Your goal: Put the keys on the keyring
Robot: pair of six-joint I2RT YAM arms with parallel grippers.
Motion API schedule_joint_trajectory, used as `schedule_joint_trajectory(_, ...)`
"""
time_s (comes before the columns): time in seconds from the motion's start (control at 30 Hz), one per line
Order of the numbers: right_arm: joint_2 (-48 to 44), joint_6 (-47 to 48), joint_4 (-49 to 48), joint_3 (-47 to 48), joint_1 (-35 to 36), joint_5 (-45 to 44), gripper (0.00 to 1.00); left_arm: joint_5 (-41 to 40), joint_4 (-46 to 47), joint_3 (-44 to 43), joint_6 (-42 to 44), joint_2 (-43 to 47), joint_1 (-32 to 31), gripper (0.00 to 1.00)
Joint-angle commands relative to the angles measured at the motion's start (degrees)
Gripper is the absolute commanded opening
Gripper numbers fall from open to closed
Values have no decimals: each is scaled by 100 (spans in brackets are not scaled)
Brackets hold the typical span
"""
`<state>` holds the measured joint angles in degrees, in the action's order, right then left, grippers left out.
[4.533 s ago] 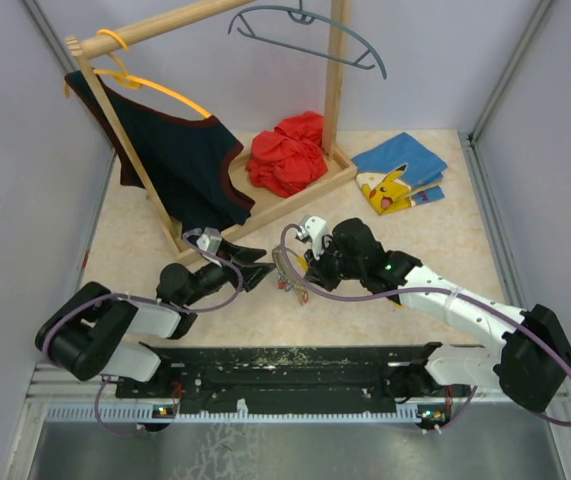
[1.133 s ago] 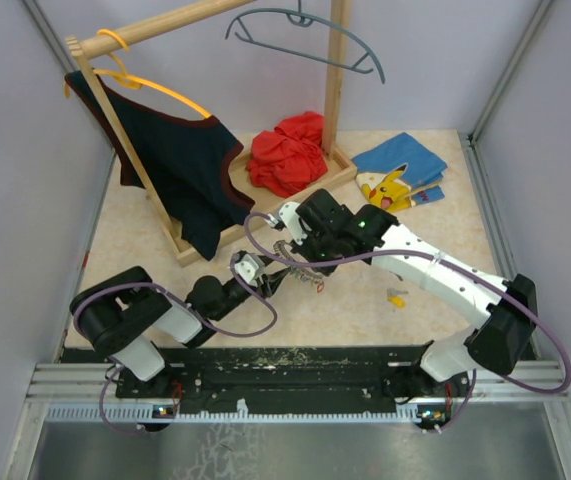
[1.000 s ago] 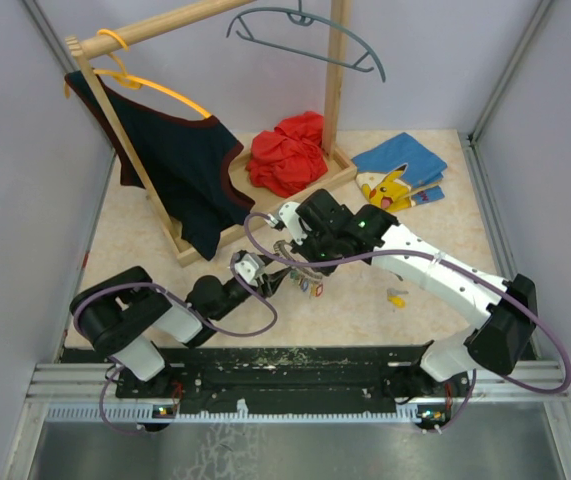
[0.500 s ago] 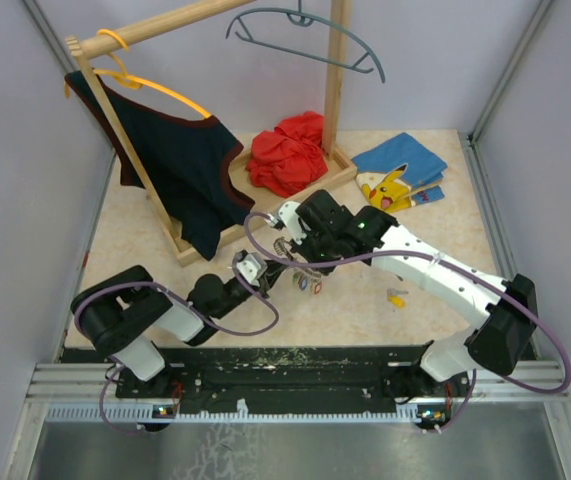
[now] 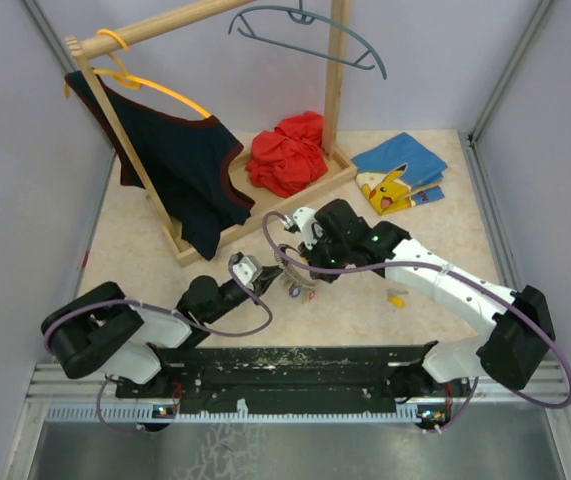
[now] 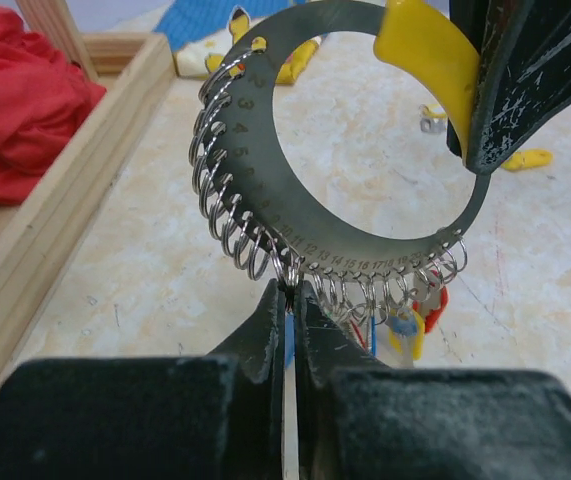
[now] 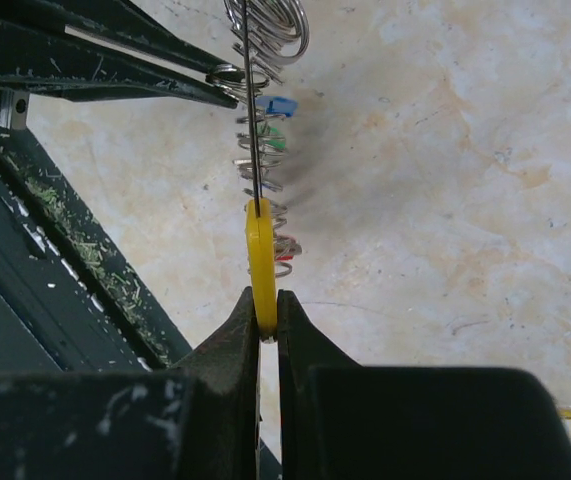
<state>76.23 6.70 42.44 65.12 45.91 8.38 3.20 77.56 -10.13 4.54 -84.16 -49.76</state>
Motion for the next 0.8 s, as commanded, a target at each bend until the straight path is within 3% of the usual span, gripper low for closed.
schedule_joint_trajectory(0.0, -149, -183, -789, -583, -121, 446, 4, 191, -1261, -373, -209, 589, -30, 0)
schedule_joint_trajectory(0.27, -687, -433, -2178, -1858, -183, 231, 35, -73, -3318, -1044, 2, 824, -21, 0)
schedule_joint_trajectory(0.57, -2364, -222, -3369, -2720, -205, -191, 53, 176, -4697, -1730, 255, 974, 12, 0)
schedule_joint_trajectory(0.7, -2934, -228, -4171, -3162, -206, 18, 67, 222, -5310, -2142, 270, 910, 21, 0)
schedule_joint_trajectory(0.77, -3105, -198, -4745, -3540, -205, 141, 68, 358, -5425, -2269, 329, 909, 27, 0)
